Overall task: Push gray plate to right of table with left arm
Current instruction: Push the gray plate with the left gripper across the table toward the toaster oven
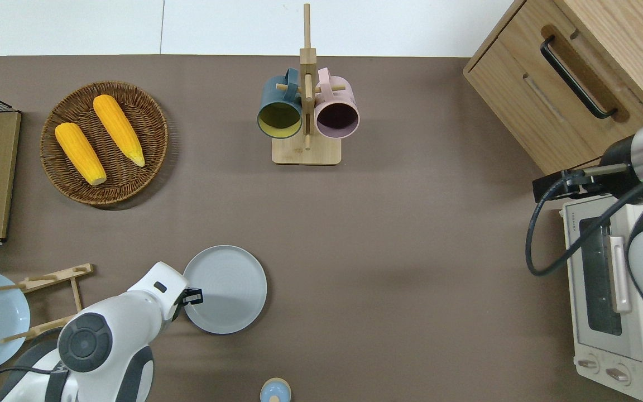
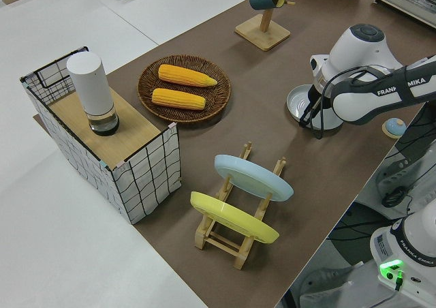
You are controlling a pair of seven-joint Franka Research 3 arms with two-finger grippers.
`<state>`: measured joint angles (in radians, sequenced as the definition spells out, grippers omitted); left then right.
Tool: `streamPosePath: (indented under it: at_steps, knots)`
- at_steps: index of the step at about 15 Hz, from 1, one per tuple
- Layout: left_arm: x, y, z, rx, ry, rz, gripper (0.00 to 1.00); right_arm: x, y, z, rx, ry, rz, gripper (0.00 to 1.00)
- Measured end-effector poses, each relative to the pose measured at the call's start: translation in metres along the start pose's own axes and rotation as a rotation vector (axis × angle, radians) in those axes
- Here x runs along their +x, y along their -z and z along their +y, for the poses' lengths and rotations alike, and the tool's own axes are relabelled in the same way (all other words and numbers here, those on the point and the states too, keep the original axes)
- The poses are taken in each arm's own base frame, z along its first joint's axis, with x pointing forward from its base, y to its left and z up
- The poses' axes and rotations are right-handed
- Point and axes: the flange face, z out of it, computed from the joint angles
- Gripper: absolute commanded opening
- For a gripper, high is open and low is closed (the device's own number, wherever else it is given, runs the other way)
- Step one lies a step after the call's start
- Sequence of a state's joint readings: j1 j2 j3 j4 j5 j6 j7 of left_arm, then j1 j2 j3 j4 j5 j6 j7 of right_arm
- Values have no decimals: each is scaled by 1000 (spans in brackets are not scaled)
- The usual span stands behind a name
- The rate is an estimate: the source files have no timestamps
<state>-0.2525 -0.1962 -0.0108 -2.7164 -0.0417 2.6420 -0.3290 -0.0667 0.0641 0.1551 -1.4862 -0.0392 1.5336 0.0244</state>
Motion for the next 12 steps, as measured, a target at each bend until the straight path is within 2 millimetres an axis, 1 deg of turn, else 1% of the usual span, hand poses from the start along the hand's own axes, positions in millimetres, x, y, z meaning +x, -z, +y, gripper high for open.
streamPosePath:
  at_steps: [3, 7, 12]
  knots:
    - [-5, -3, 43, -17, 31, 5, 0, 0, 0, 0, 0, 0, 0, 983]
    - [-18, -5, 101, -36, 67, 1, 0, 0, 0, 0, 0, 0, 0, 983]
    - [-31, -8, 165, -59, 111, -3, 0, 0, 0, 0, 0, 0, 0, 983]
